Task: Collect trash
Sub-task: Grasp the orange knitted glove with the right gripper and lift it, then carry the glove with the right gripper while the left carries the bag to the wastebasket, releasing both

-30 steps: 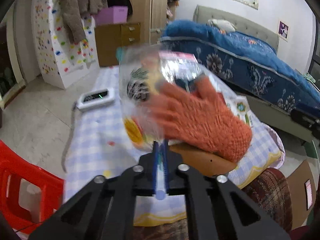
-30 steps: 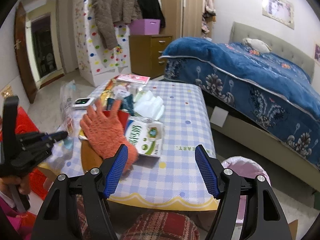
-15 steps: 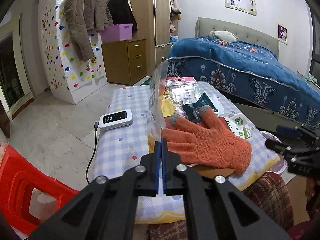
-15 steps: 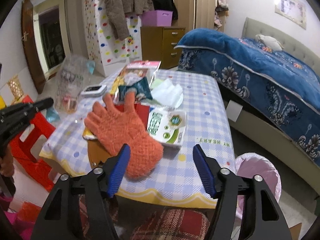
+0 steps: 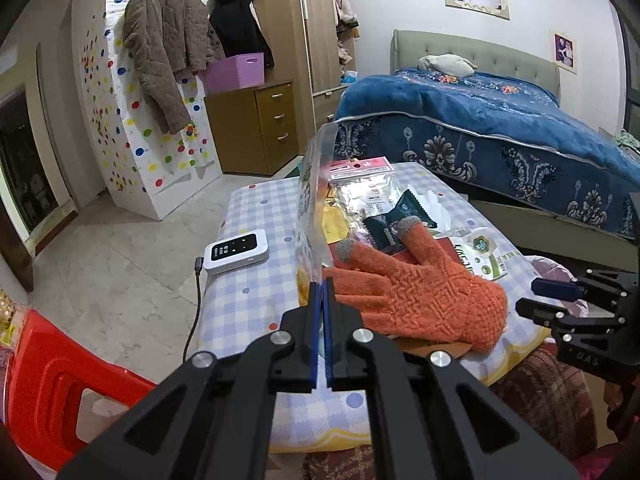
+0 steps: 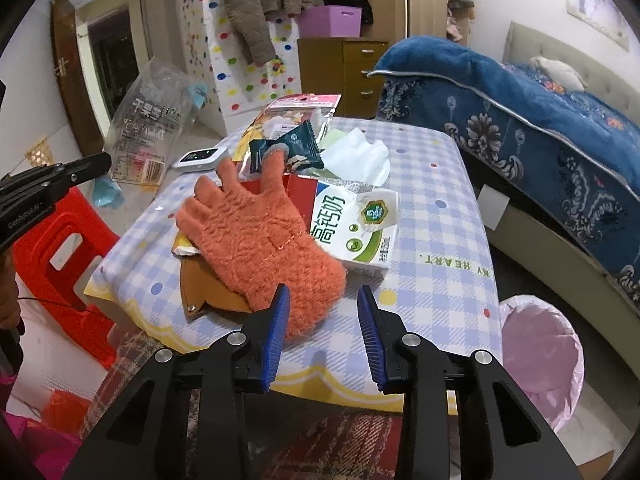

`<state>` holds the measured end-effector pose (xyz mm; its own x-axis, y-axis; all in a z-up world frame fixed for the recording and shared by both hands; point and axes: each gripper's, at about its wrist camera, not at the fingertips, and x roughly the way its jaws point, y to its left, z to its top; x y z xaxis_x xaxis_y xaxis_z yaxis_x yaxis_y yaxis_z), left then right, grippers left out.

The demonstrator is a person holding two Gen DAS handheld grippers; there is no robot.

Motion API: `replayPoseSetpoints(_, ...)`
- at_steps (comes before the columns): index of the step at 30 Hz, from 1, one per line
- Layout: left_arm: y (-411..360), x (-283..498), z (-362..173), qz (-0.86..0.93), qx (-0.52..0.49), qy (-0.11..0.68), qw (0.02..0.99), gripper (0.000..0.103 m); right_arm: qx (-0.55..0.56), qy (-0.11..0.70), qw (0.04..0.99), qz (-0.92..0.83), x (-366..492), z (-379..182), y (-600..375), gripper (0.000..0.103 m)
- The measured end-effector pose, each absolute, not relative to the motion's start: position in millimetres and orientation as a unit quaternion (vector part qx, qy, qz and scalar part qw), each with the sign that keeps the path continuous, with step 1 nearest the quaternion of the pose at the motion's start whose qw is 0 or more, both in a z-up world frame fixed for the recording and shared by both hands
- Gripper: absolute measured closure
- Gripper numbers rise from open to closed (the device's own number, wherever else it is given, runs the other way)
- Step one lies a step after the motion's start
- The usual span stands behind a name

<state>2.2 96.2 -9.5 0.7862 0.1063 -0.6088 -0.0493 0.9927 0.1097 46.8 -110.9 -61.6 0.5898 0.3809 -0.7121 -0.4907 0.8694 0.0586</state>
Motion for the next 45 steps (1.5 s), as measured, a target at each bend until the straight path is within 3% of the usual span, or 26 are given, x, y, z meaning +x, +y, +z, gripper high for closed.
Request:
replayPoseSetpoints(13, 117.5, -7.6, -12.0, 0.048, 0.017, 0.318, 0.947, 0.103, -0.139, 0.390, 0.868, 0.276, 72.8, -72.9, -71.6, 0.042)
replayPoseSetpoints(16, 122.6, -10.3, -12.2, 0.047, 0.010, 0.317, 0.947, 0.103, -0.170, 0.392, 0.858, 0.285, 76.9, -78.4, -57.1, 0.027)
replayPoseSetpoints(18, 123.6, -12.0, -14.0, 0.046, 0.007, 0.317, 0.947, 0.103, -0.199, 0.404, 0.847, 0.284, 80.1, -87.5, -48.0, 0.026)
replayPoseSetpoints(21, 123.9, -14.1, -16.1, 0.042, 0.003, 0.318, 0.947, 0.103, -0.229, 0.395, 0.847, 0.274, 77.4, -88.3, -41.9, 0.037)
replayPoseSetpoints(23, 124.3, -15.2, -17.2, 0.041, 0.002, 0.317, 0.947, 0.103, -0.228, 0.390, 0.850, 0.271, 75.3, -84.0, -42.6, 0.058)
replayPoseSetpoints(28, 125.6, -18.3, -18.1, 0.042, -0.004, 0.315, 0.948, 0.103, -0.233, 0.373, 0.858, 0.266, 65.9, -73.5, -43.0, 0.088)
replayPoseSetpoints(45, 137.2, -23.1, -15.4, 0.052, -0.013, 0.308, 0.950, 0.103, -0.130, 0.322, 0.898, 0.270, 78.6, 10.3, -60.8, 0.089)
